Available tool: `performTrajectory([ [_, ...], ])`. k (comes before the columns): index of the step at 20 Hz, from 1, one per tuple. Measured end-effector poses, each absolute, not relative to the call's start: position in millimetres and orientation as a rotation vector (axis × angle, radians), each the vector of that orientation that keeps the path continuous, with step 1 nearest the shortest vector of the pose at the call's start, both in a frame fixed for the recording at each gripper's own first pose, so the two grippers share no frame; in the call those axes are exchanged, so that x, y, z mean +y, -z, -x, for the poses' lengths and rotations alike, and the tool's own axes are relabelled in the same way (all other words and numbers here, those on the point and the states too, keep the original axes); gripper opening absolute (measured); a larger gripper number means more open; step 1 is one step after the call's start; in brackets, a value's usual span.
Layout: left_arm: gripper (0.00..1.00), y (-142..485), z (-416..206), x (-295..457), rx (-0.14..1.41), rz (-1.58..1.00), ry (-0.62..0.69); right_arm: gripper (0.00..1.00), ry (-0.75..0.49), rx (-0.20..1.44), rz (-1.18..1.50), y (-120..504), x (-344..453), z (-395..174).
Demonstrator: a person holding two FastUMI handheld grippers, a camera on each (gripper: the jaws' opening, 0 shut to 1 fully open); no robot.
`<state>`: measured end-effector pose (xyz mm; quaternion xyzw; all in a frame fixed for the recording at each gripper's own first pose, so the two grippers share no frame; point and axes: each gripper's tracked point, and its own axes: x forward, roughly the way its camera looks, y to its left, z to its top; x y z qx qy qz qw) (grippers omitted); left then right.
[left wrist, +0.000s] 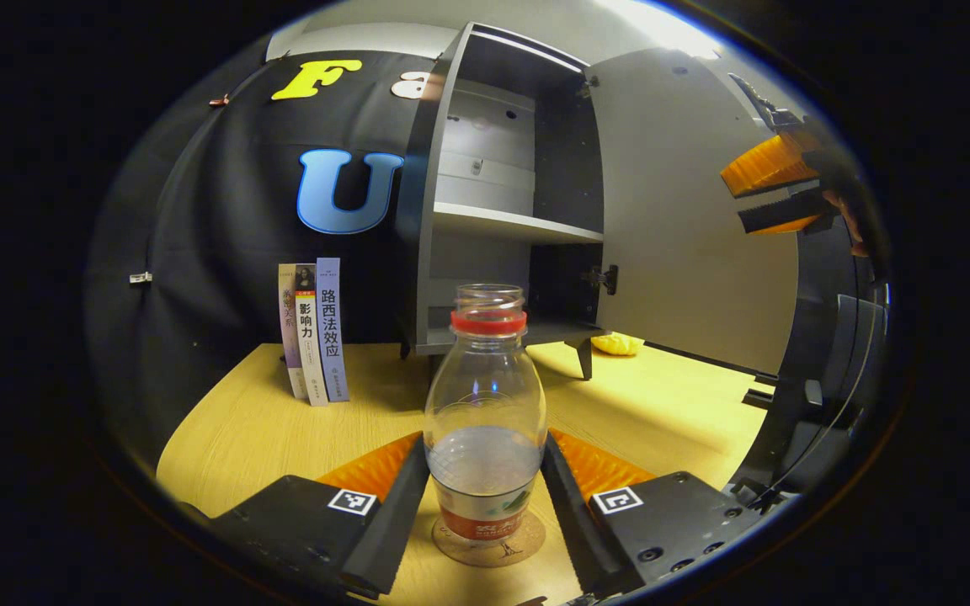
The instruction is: Open the cabinet door with the right hand, grasp the bottle in the cabinet with the left hand and place it on the coaster, then close the cabinet door with the right hand.
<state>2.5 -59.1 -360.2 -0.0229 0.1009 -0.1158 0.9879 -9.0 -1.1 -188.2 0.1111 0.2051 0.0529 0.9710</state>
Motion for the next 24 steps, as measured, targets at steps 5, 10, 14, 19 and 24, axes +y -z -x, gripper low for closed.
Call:
performTrajectory([
  [5,0.80,367,-7,-61,0.220,0.048,0.212,0.94,-0.119,0.418,-0.225,189,-1,11],
  [10,0.81,376,-6,-56,0.267,0.112,0.169,0.94,-0.119,0.422,-0.217,189,-5,12],
  [14,0.84,377,-10,-59,0.278,0.096,0.176,0.94,-0.122,0.428,-0.224,191,-5,11],
  [19,0.95,371,-14,-62,0.266,0.076,0.193,0.94,-0.126,0.430,-0.214,192,-5,8],
  [24,0.95,331,-17,-65,0.213,0.048,0.208,0.94,-0.119,0.409,-0.220,177,-11,5],
])
